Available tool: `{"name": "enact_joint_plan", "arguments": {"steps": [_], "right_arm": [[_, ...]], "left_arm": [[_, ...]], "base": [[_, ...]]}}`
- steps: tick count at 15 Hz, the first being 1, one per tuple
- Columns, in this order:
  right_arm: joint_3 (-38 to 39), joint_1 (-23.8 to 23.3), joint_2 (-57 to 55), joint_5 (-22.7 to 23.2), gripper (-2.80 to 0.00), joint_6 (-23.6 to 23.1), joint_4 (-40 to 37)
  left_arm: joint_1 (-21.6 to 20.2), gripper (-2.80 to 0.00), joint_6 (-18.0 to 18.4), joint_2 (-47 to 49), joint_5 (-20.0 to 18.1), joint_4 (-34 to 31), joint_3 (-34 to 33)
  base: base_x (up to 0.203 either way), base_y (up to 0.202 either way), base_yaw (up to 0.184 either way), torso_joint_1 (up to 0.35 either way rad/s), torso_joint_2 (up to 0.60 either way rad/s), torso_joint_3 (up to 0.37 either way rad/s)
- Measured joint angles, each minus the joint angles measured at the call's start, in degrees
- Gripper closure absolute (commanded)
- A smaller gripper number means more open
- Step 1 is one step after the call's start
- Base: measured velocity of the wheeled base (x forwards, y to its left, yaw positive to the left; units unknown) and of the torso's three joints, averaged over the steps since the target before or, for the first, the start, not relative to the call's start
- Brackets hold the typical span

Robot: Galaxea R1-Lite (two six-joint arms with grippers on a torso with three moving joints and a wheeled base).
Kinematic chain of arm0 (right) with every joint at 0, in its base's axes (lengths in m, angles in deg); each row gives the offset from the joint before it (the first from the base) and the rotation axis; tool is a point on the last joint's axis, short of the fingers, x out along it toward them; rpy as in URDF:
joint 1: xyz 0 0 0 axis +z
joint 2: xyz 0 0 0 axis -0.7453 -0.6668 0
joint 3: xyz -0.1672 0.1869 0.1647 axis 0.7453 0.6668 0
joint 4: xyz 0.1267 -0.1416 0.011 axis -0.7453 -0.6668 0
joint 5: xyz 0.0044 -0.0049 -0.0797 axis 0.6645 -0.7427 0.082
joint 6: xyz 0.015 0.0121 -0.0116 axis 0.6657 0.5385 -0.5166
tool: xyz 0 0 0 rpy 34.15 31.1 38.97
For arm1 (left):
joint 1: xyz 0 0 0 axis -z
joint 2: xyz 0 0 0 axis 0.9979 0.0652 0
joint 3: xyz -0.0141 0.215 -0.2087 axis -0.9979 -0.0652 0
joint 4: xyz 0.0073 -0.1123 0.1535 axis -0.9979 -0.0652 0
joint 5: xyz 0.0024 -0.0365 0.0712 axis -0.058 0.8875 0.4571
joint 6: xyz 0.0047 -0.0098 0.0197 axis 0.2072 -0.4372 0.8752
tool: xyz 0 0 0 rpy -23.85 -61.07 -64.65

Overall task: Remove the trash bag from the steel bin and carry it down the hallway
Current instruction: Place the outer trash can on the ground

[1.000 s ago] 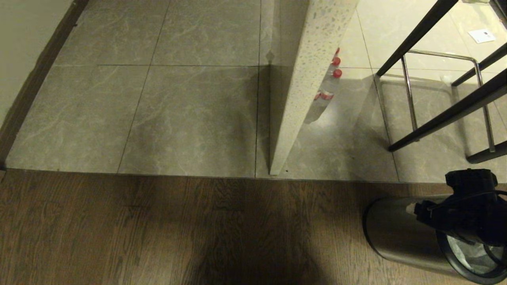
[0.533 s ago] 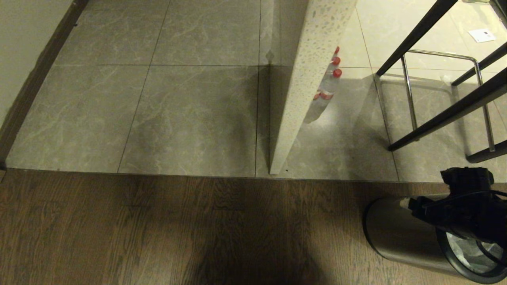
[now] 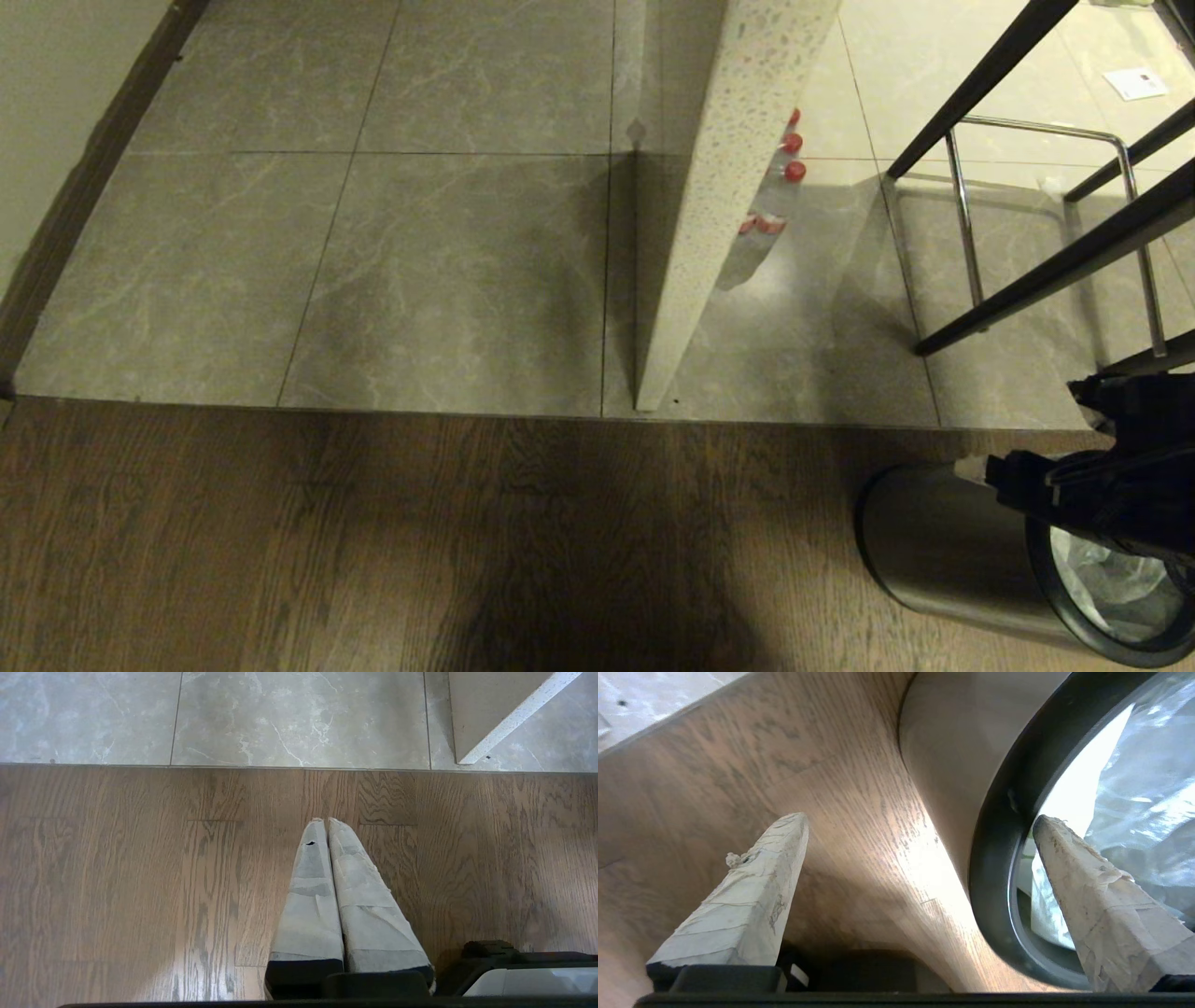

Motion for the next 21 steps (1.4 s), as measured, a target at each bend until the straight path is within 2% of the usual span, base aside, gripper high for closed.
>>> {"name": "enact_joint_plan", "arguments": {"steps": [5, 7, 19, 20, 21], "right_arm": [[1.21, 0.67, 3.03, 1.45, -2.8, 1.4, -6.4], [1.52, 0.67, 1.38, 2.95, -2.8, 3.64, -6.23], [1.49, 0.63, -8.61, 3.01, -2.8, 4.49, 0.59], [1.6, 0.63, -9.34, 3.02, 0.0, 4.82, 1.59], [1.6, 0.63, -10.28, 2.89, 0.0, 4.95, 3.31]], "left_arm": [[-0.06, 0.0, -0.02, 0.0, -0.01, 0.02, 0.0], [-0.04, 0.0, -0.02, 0.0, 0.0, 0.01, 0.0], [-0.06, 0.0, -0.02, 0.0, 0.02, 0.0, 0.0], [-0.06, 0.0, -0.02, 0.0, 0.02, 0.02, 0.0], [-0.06, 0.0, -0.02, 0.0, 0.0, 0.0, 0.0]], "base": [[0.0, 0.0, 0.0, 0.0, 0.0, 0.0], [0.0, 0.0, 0.0, 0.0, 0.0, 0.0], [0.0, 0.0, 0.0, 0.0, 0.0, 0.0], [0.0, 0.0, 0.0, 0.0, 0.0, 0.0], [0.0, 0.0, 0.0, 0.0, 0.0, 0.0]]}}
